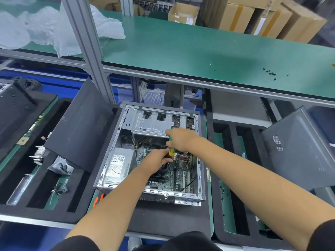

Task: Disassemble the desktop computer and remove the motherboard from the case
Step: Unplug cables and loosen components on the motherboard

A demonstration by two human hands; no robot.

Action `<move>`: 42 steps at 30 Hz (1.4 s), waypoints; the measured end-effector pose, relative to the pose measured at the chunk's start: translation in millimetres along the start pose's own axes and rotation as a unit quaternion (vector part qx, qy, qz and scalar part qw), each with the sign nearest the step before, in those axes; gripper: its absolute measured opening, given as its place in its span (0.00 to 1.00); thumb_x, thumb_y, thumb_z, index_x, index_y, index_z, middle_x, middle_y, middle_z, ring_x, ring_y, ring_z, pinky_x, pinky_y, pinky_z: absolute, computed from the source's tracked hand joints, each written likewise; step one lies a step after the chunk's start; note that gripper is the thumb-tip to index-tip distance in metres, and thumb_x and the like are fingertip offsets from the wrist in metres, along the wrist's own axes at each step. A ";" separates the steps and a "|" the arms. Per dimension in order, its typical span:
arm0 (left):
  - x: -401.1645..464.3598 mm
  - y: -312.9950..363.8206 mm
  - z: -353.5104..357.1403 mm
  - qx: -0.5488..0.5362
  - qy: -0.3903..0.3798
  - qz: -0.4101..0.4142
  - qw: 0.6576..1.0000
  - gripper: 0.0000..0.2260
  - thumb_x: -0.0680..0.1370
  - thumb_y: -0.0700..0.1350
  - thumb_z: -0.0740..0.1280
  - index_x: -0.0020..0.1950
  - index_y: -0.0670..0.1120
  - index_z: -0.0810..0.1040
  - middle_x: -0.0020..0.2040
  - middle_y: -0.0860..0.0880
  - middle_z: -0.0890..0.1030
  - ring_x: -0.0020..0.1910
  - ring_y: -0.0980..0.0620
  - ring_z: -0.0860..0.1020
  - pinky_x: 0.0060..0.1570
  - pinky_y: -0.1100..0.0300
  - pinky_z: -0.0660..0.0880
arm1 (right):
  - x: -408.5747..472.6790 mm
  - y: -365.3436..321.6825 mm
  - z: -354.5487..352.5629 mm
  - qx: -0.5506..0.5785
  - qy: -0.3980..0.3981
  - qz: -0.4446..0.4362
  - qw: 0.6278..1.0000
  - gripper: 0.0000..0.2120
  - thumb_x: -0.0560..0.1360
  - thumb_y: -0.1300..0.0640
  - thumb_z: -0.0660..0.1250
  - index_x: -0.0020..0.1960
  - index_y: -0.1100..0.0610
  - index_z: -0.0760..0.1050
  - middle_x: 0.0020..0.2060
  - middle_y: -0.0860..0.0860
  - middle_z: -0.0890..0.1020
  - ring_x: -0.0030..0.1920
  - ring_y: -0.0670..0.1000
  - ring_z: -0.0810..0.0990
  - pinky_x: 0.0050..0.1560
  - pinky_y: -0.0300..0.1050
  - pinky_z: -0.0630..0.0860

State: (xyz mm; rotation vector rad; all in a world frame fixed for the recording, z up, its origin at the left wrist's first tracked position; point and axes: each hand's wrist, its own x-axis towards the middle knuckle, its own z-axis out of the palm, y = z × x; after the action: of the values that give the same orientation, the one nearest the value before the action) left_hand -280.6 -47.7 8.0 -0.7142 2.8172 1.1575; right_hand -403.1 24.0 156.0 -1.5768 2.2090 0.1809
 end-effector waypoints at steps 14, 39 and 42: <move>0.8 1.1 8.0 0.087 0.024 0.007 0.996 0.06 0.76 0.55 0.69 0.50 0.55 0.79 0.44 0.55 0.82 0.44 0.53 0.80 0.38 0.58 0.71 | -8.1 -3.0 -14.2 -0.037 -0.090 -0.103 0.990 0.08 0.79 0.63 0.65 0.54 0.54 0.68 0.43 0.50 0.73 0.41 0.53 0.71 0.34 0.46 0.64; 0.4 11.1 7.3 -0.010 -0.024 -0.032 0.999 0.08 0.70 0.44 0.72 0.46 0.55 0.78 0.55 0.48 0.75 0.48 0.47 0.78 0.50 0.49 0.79 | -1.0 -18.0 -12.6 -0.115 -0.111 -0.135 0.978 0.02 0.81 0.61 0.62 0.52 0.57 0.70 0.44 0.55 0.75 0.41 0.55 0.71 0.41 0.52 0.70; 0.3 9.9 7.3 -0.015 -0.027 -0.030 0.999 0.08 0.70 0.42 0.71 0.48 0.50 0.81 0.51 0.49 0.80 0.49 0.49 0.79 0.51 0.48 0.79 | -2.1 -16.4 -13.4 -0.073 -0.116 -0.151 0.979 0.06 0.75 0.67 0.66 0.50 0.59 0.73 0.47 0.53 0.71 0.44 0.58 0.74 0.46 0.55 0.74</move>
State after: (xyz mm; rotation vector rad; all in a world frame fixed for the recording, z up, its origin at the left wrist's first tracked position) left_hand -286.2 -36.8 9.3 -0.7514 2.7206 1.1927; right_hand -390.8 15.5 171.1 -1.8428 1.7908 0.4212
